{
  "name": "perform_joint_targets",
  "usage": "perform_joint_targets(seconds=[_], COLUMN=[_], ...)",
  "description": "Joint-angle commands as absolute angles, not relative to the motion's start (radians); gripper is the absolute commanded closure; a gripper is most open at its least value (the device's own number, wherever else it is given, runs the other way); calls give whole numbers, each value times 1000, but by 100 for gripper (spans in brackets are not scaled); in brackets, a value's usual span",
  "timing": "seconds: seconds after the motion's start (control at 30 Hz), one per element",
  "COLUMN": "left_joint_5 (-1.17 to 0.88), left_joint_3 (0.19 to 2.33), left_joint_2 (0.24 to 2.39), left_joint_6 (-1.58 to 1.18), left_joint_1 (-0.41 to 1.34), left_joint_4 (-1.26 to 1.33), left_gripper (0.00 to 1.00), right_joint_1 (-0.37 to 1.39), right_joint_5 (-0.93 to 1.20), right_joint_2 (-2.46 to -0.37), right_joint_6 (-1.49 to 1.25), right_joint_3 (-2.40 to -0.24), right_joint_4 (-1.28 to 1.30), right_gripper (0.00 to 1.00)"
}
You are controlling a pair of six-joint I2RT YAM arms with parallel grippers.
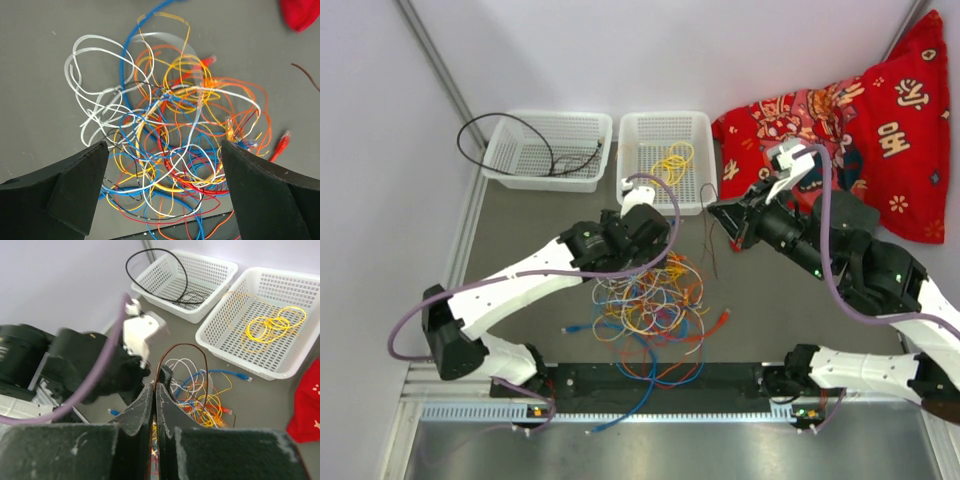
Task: Untangle the cables
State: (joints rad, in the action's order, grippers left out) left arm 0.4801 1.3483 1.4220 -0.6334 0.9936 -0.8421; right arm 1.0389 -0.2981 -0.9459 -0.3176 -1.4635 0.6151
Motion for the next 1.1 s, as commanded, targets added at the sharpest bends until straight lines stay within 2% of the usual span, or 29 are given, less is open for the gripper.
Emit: perform_joint_targets(seconds=[0.0, 0.17, 0.27, 0.3, 0.37, 0.4, 0.43, 0.53, 0.67, 0.9, 0.97, 1.0, 1.07], left_joint_5=[552, 552, 409, 253, 116, 32, 5, -99, -202, -236, -239, -239, -241], left_joint_3=[1404, 1387, 1284, 1240, 1050, 981, 869, 802, 807, 801, 814, 821, 830], left_joint_2=[1367, 1313, 1200, 1119, 1034, 969, 948, 939, 976, 1020, 1049, 1060, 1081], left_joint_6=[-640, -615, -516, -493, -463, -469, -485, -512, -511, -520, -506, -502, -480], left_joint_1=[992, 992, 994, 994, 994, 994, 994, 996, 994, 997, 997, 997, 997], left_joint_4=[-870, -806, -619, -412, -146, 111, 230, 420, 500, 571, 546, 534, 520], left_gripper=[1, 1, 1, 1, 1, 1, 1, 1, 1, 2, 11, 25, 38], right_joint_1=[1049, 1049, 1049, 1049, 1048, 1048, 1048, 1048, 1046, 1048, 1048, 1046, 1048], right_joint_5=[-344, -359, -359, -351, -338, -319, -311, -298, -291, -246, -224, -215, -201], right_joint_2=[-911, -897, -899, -903, -919, -926, -937, -962, -979, -1000, -1009, -1012, -1015], right_joint_6=[-304, -307, -311, -314, -327, -328, -331, -339, -341, -370, -380, -382, -385], right_joint_3=[-1451, -1422, -1396, -1390, -1390, -1394, -1397, -1413, -1433, -1431, -1433, -1433, -1436], right_joint_4=[592, 575, 548, 542, 525, 519, 514, 509, 512, 486, 479, 476, 468], right_gripper=[100, 100, 100, 100, 100, 100, 100, 100, 100, 100, 100, 100, 100])
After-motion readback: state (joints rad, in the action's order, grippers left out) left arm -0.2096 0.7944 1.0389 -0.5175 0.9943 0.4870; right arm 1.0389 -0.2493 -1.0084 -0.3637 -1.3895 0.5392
